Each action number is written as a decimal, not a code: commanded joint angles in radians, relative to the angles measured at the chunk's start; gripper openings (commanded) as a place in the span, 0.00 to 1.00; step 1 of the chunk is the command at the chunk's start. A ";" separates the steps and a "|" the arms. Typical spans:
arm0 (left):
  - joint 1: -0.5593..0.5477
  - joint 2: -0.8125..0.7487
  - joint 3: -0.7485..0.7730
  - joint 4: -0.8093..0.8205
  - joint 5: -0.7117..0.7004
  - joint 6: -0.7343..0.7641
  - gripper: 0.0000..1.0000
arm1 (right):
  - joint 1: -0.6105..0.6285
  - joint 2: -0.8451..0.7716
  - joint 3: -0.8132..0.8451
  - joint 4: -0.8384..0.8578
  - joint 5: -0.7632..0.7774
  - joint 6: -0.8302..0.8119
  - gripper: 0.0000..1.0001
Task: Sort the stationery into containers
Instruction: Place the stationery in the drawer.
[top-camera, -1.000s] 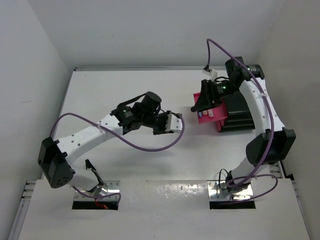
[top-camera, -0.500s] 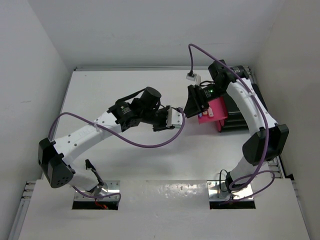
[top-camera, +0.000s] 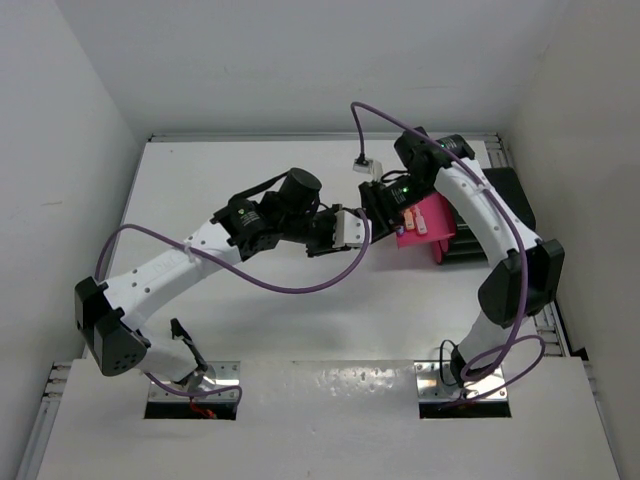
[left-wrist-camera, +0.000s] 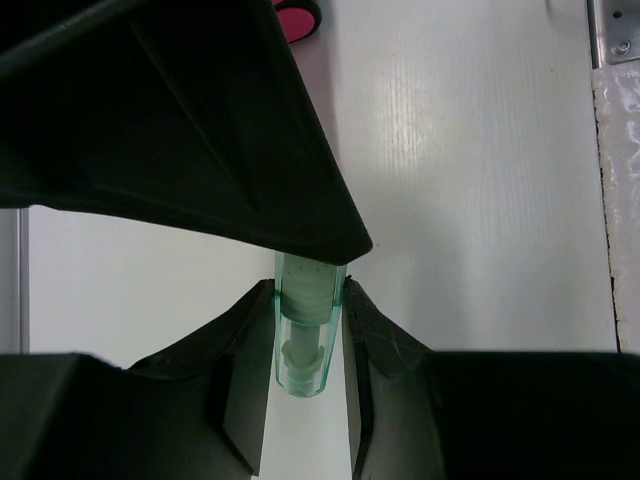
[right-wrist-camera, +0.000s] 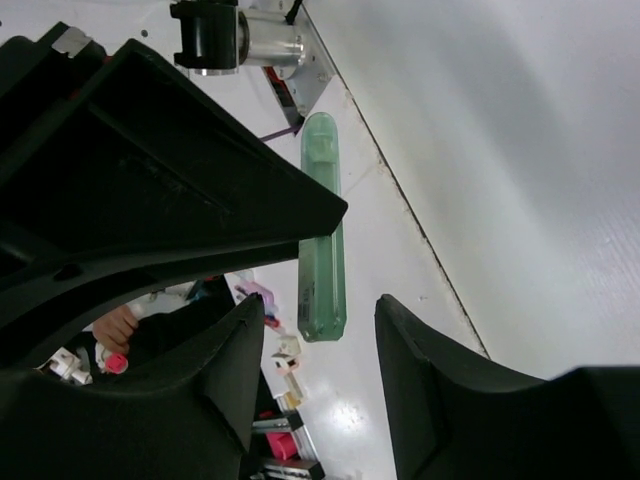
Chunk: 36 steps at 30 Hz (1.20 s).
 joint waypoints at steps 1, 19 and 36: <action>-0.004 -0.014 0.045 0.007 -0.001 -0.010 0.12 | 0.014 0.009 0.001 -0.064 -0.009 -0.014 0.47; 0.092 -0.077 -0.091 0.147 -0.274 -0.248 1.00 | -0.160 -0.091 0.012 0.027 0.221 -0.014 0.00; 0.454 0.073 -0.096 0.128 0.067 -0.510 1.00 | 0.074 -0.316 -0.409 0.771 1.543 -0.316 0.00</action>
